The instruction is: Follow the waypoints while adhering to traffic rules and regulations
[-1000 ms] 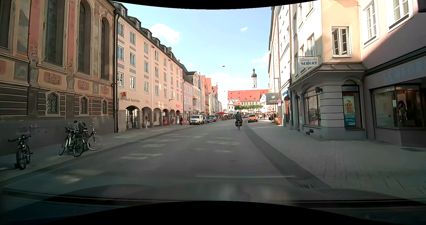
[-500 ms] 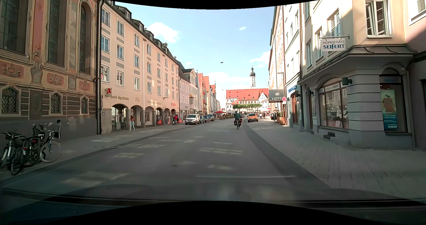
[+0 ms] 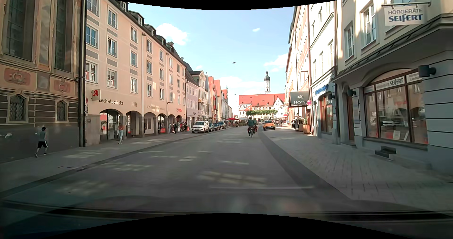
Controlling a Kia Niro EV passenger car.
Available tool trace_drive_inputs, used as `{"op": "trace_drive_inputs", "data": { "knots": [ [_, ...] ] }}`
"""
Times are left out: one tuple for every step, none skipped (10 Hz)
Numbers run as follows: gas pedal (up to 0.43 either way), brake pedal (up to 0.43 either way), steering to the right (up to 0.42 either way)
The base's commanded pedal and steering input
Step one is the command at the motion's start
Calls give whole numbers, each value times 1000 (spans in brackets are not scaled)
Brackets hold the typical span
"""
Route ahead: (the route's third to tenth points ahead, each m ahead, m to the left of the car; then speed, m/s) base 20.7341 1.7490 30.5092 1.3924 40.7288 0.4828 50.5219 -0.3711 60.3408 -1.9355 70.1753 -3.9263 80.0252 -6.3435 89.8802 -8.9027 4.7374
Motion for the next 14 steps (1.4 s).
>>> {"op": "trace_drive_inputs", "data": {
  "knots": [
    [0, 6, 13],
    [0, 6, 15],
    [0, 6, 16],
    [0, 6, 16],
    [0, 6, 16],
    [0, 6, 16],
    [0, 6, 13],
    [0, 6, 11],
    [0, 6, 10],
    [0, 6, 8],
    [0, 6, 8],
    [0, 6, 8],
    [0, 6, 7],
    [0, 6, 7]
  ]
}}
